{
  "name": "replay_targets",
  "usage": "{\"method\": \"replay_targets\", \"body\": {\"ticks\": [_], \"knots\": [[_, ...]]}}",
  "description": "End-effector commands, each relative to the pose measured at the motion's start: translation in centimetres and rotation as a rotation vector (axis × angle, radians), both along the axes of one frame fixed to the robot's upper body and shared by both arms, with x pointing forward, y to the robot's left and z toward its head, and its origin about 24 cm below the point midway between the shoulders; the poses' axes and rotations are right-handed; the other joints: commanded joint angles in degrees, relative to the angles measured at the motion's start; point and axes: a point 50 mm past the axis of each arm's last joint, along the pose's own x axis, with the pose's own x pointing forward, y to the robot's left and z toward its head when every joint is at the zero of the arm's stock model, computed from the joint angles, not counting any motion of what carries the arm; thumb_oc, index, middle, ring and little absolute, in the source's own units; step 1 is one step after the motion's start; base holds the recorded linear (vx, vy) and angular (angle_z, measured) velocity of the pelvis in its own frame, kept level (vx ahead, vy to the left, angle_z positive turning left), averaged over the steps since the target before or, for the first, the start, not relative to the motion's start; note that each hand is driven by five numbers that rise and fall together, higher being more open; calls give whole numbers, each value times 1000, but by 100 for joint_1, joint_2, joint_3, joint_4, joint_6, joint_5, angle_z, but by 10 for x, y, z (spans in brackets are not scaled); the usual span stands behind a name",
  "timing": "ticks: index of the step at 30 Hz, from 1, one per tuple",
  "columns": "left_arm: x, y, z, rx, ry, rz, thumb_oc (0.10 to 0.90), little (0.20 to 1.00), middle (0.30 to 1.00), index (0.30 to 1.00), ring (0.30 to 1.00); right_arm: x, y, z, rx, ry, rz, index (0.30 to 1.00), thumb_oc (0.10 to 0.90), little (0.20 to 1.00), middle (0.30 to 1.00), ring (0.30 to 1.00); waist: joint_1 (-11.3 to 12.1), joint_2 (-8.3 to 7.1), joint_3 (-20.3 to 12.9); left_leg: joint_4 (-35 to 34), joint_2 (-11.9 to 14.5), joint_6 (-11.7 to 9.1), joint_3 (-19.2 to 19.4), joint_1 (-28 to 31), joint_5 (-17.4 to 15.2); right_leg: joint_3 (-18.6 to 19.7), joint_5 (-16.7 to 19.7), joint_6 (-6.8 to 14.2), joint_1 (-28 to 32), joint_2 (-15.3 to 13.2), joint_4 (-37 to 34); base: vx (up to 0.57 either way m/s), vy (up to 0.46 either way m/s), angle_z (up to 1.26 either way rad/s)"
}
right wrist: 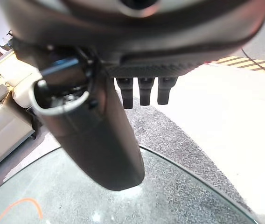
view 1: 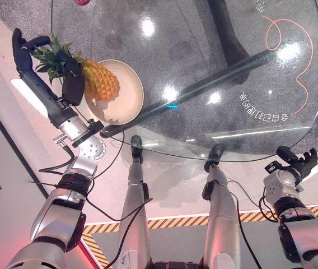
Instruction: Pick up the fruit to the plate
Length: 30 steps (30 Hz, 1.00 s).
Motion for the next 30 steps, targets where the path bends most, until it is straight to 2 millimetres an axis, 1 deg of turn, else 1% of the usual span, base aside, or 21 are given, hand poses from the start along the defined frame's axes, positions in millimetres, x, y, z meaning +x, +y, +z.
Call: {"method": "replay_targets", "body": {"ticks": [1, 5, 11, 17, 18, 19, 20, 23, 30], "knots": [[-7, 4, 32, 29, -179, -12, 800, 900, 900, 900, 900, 0, -18, 22, -48, -68, -74, 900, 800, 900, 900, 900, 239, -264, -115, 528, -38, -52, -63, -50, -610, -15, 214, -89, -76, 289, 160, 0, 0, 0], [-8, 2, 28, 44, -169, -28, 800, 900, 900, 900, 900, -2, -20, 21, -47, -66, -77, 900, 800, 900, 900, 900, 245, -249, -115, 522, -56, -39, -73, -21, -621, -8, 226, -84, -57, 283, 144, 0, 0, 0], [-8, 0, 26, 52, -167, -48, 800, 900, 900, 900, 900, -1, -21, 24, -48, -74, -85, 900, 800, 900, 900, 900, 253, -237, -115, 545, -89, -31, -99, -80, -587, -5, 293, -87, -91, 272, 99, 0, 0, 0], [-9, -3, 22, 65, -150, -79, 800, 900, 900, 900, 900, -3, -22, 22, -45, -67, -89, 900, 800, 900, 900, 900, 273, -224, -115, 552, -91, -32, -99, -27, -634, -13, 262, -67, -38, 251, 103, 0, 0, 0], [-9, -5, 21, 71, -151, -88, 800, 900, 900, 900, 900, -3, -22, 23, -46, -71, -90, 900, 800, 900, 900, 900, 274, -220, -115, 553, -97, -24, -109, -71, -597, -18, 303, -74, -73, 247, 89, 0, 0, 0], [-10, -6, 19, 73, -145, -92, 800, 900, 900, 900, 900, -3, -22, 21, -46, -66, -90, 900, 800, 900, 900, 900, 279, -222, -115, 559, -96, -28, -106, -21, -639, -16, 261, -67, -35, 251, 111, 0, 0, 0], [-10, -7, 19, 77, -146, -98, 800, 900, 900, 900, 900, -3, -23, 23, -46, -69, -91, 900, 800, 900, 900, 900, 278, -223, -115, 562, -100, -23, -110, -65, -602, -26, 298, -75, -66, 248, 99, 0, 0, 0], [-10, -10, 16, 87, -135, -120, 800, 900, 900, 900, 900, -5, -24, 21, -46, -64, -92, 900, 800, 900, 900, 900, 293, -224, -115, 575, -87, -28, -101, -16, -647, -44, 243, -61, -23, 241, 144, 0, 0, 0], [-12, -12, 12, 91, -118, -155, 800, 900, 900, 900, 900, -6, -25, 20, -44, -67, -98, 900, 800, 900, 900, 900, 334, -196, -115, 581, -87, -20, -105, -61, -607, -111, 268, -54, -59, 192, 190, 0, 0, 0]]}}
